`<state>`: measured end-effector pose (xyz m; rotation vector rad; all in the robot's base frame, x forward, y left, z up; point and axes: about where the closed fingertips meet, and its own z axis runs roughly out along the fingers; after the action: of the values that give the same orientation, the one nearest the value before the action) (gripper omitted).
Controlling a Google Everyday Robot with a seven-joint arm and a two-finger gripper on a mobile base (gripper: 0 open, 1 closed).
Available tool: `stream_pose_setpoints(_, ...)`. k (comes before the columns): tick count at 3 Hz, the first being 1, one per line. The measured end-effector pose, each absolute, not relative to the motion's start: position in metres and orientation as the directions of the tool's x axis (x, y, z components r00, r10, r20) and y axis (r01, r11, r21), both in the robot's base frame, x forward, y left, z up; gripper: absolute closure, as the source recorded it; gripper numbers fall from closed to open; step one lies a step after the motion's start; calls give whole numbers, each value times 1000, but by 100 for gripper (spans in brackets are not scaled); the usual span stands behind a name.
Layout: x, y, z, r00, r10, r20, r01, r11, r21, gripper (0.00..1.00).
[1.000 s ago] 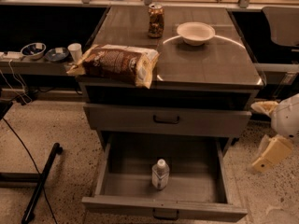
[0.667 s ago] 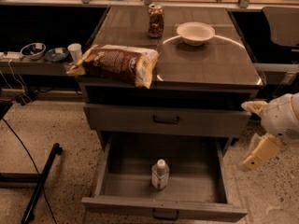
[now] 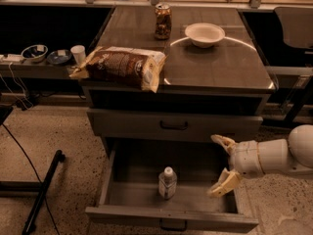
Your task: Pick blue plastic bottle from middle drawer and place on counter
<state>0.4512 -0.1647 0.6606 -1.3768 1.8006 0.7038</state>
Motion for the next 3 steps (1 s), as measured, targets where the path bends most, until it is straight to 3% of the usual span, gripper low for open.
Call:
stream_pose_setpoints(2,453,-159,652,-133,-522,-843,-962,271,-16,0)
stream_pose_setpoints(3,464,-130,630,-9,-400,-917,-970,225,-88,0)
